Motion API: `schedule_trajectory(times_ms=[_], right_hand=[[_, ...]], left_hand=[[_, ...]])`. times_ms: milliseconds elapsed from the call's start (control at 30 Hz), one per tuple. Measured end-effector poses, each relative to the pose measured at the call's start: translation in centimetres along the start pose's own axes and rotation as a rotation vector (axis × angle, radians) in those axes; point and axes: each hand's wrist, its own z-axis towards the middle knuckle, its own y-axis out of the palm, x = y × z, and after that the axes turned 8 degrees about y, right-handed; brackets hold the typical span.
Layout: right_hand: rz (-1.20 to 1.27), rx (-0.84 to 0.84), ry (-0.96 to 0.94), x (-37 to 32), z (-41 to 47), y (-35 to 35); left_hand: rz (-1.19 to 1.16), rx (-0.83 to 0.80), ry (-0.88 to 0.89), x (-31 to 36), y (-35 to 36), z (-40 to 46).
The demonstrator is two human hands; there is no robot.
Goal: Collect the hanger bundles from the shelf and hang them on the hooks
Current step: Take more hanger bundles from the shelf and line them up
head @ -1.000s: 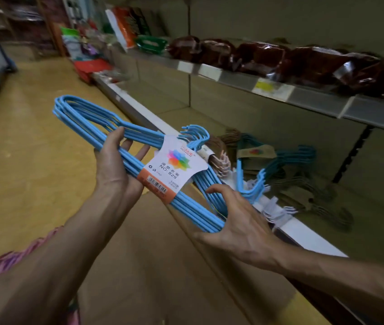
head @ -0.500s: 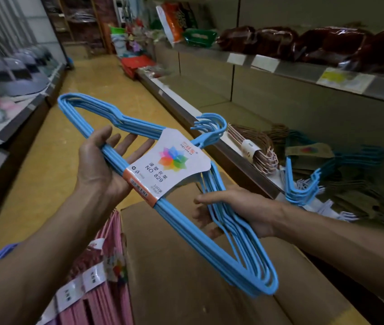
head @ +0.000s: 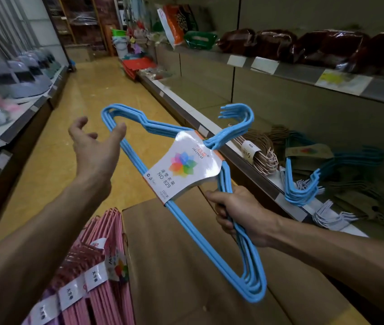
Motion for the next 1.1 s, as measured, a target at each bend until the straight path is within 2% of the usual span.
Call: schedule_trajectory(times_ms=[67,167,400,533,700,833,1000,1100], right_hand=[[-0.055,0.097,-0.045,-0.1,-0.2,-0.3],[-0.133,0.164,-0.104,-0.3,-0.5,-0.5],[-0.227,0.162,-0.131,0.4,-1.3,0.7],[-0.266,0.151,-0.151,0.8,-2.0,2.1],[-0.262,0.074,-0.135,0.8,-2.7,3.8],[-0.262,-0.002,-0.115,1.0,-3.1,4.7],[-0.113,-0.207,0.0,1.6,-2.6,4.8],[-0.033,-0.421,0.181,2.3,-1.2,5.0]], left_hand=[[0.18,-0.09,0.187,-0.1,-0.2,-0.1],[0.209,-0.255,0.31,0.4,0.7,-0.9],[0.166,-0.578,0.355,3.8,4.8,-4.2],[0.182,-0.703,0.331,4.2,5.9,-4.9],[0.203,-0.641,0.347,4.1,6.1,-4.8],[0.122,-0.575,0.257,3.8,4.9,-4.3],[-0.003,-0.587,0.171,2.0,1.5,-3.3],[-0.042,-0.595,0.104,0.2,-0.7,-2.8]])
